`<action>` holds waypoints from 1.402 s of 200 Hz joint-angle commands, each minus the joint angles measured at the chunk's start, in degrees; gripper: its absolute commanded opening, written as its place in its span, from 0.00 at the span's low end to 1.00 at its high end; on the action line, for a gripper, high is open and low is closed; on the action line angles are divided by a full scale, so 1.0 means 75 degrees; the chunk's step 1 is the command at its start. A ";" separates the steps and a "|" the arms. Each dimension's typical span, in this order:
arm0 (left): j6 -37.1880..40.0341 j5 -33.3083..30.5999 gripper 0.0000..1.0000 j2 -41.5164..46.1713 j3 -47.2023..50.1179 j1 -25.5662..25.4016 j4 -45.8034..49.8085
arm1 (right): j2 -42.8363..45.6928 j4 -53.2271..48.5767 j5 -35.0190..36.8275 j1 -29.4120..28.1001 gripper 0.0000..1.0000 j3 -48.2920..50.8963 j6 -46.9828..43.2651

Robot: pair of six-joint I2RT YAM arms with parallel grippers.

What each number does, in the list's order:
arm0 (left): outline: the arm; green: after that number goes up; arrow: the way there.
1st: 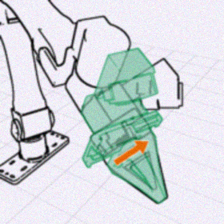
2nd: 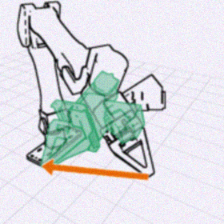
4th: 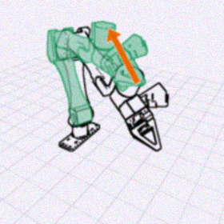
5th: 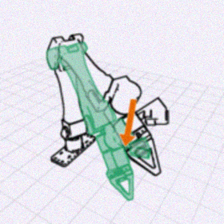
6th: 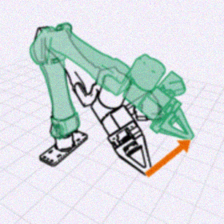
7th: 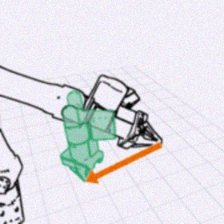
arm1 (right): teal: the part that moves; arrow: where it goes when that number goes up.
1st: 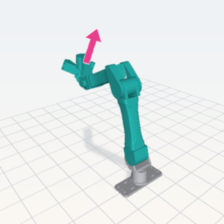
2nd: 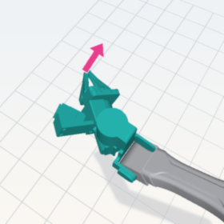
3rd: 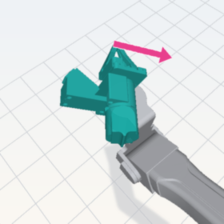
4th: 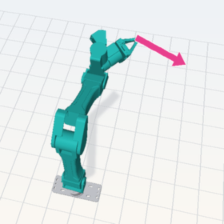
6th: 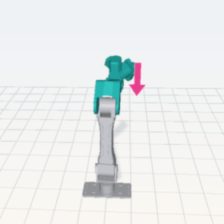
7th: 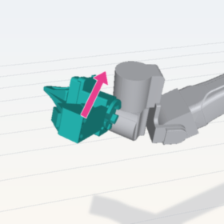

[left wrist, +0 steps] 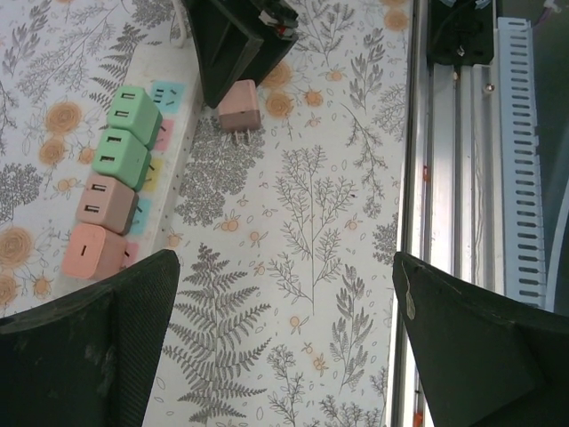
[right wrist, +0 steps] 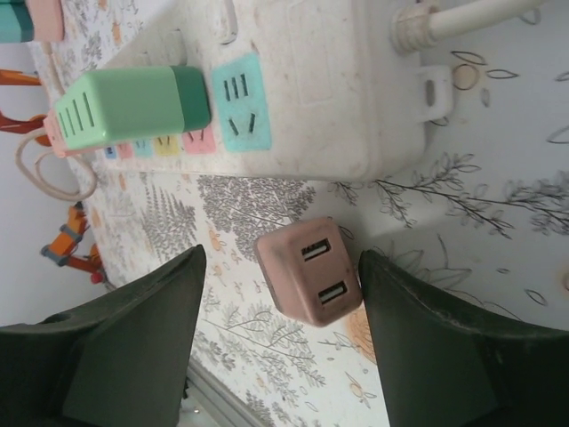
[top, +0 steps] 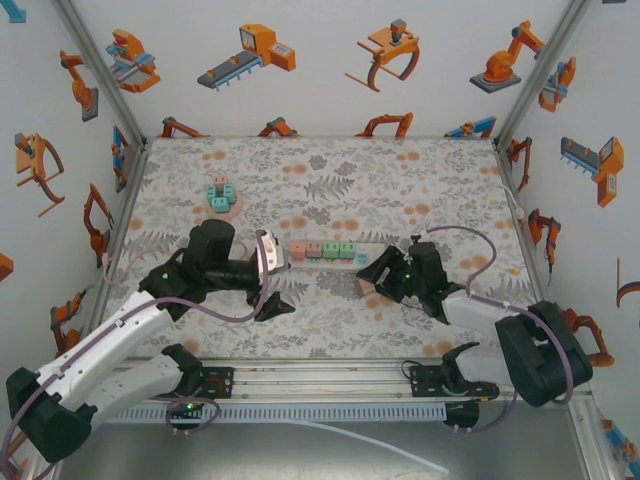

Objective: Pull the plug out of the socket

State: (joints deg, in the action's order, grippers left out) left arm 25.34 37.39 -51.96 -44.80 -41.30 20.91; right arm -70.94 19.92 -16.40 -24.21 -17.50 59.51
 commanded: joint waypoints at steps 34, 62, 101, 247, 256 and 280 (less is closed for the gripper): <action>-0.0232 -0.0941 0.97 -0.0162 -0.0275 -0.0041 -0.0339 | 0.1434 -0.2811 0.1366 -0.0045 0.69 -0.1077 -0.2328; -0.0327 -0.1049 0.97 -0.0051 -0.0134 -0.0047 -0.0717 | 0.1908 -0.2636 0.1225 -0.0045 0.67 -0.1710 -0.4705; -0.0666 -0.2264 0.97 -0.0228 0.0067 -0.0046 -0.1380 | 0.2214 -0.1833 -0.0065 -0.0042 0.66 -0.2159 -0.8266; -0.5862 -0.5011 0.97 -0.1016 -0.0155 0.1324 -0.2092 | -0.0608 -0.4546 -0.2923 -0.0042 0.71 -0.4629 -1.4608; -0.6341 -0.5360 0.97 -0.1226 -0.0336 0.1468 -0.1666 | -0.0915 -0.4725 -0.3008 -0.0048 0.71 -0.4896 -1.4669; -0.7111 -0.5748 0.97 -0.1915 -0.0857 0.1814 -0.0511 | -0.1648 -0.4915 -0.3146 -0.0045 0.71 -0.5479 -1.4696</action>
State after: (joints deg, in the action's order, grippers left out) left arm -16.73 -1.63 -62.50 -46.98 -29.74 8.05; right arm -79.59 -12.38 -36.86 -24.21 -54.37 -47.59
